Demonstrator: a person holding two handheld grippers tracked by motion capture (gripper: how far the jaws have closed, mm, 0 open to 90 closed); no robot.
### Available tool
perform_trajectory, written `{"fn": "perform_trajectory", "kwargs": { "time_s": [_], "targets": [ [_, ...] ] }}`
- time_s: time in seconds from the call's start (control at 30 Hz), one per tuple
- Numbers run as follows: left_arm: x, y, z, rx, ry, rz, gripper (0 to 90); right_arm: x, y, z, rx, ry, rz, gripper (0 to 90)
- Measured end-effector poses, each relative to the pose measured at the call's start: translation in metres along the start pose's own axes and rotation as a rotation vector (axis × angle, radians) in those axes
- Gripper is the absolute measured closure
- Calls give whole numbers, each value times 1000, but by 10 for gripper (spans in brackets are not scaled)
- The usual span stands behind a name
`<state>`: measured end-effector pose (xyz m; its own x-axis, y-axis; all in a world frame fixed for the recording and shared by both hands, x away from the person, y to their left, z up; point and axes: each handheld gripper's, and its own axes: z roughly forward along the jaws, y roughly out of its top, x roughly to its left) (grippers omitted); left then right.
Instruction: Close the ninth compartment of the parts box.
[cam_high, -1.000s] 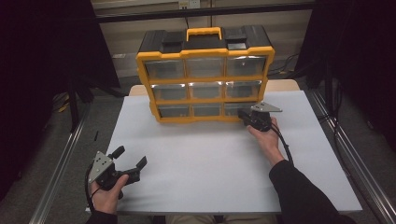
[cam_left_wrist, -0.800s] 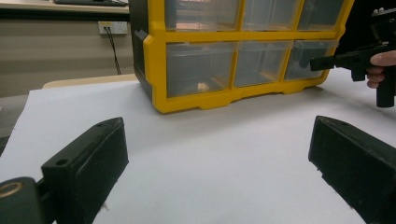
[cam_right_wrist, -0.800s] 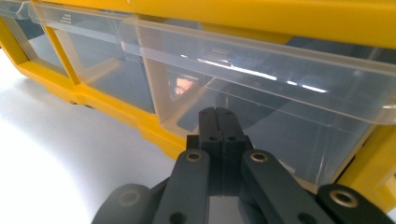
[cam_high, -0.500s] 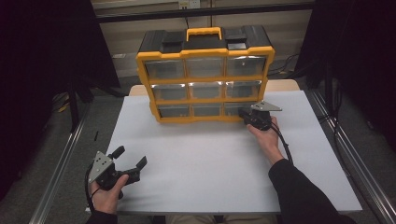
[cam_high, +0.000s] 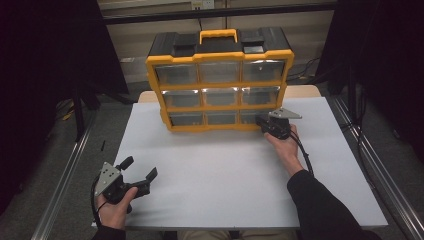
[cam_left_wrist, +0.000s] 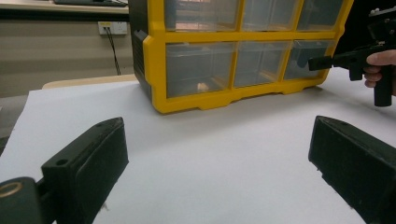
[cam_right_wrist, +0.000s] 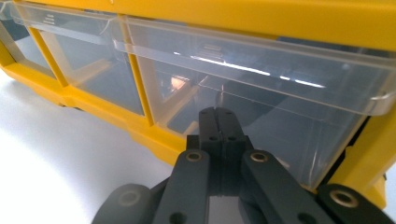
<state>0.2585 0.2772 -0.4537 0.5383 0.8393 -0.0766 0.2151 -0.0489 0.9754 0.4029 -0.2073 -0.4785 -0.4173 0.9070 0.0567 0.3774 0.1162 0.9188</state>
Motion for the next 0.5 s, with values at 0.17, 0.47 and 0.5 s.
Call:
{"fn": "perform_trajectory", "kwargs": {
  "time_s": [0.17,0.47,0.5],
  "targets": [
    [0,0,0,3,-1,4,45,-1,1,2,6,-7,6,900],
    [0,0,0,1,2,-2,45,-2,1,3,1,-7,11,900],
    [0,0,0,-1,3,-4,45,-2,1,3,4,-8,13,900]
  ]
}}
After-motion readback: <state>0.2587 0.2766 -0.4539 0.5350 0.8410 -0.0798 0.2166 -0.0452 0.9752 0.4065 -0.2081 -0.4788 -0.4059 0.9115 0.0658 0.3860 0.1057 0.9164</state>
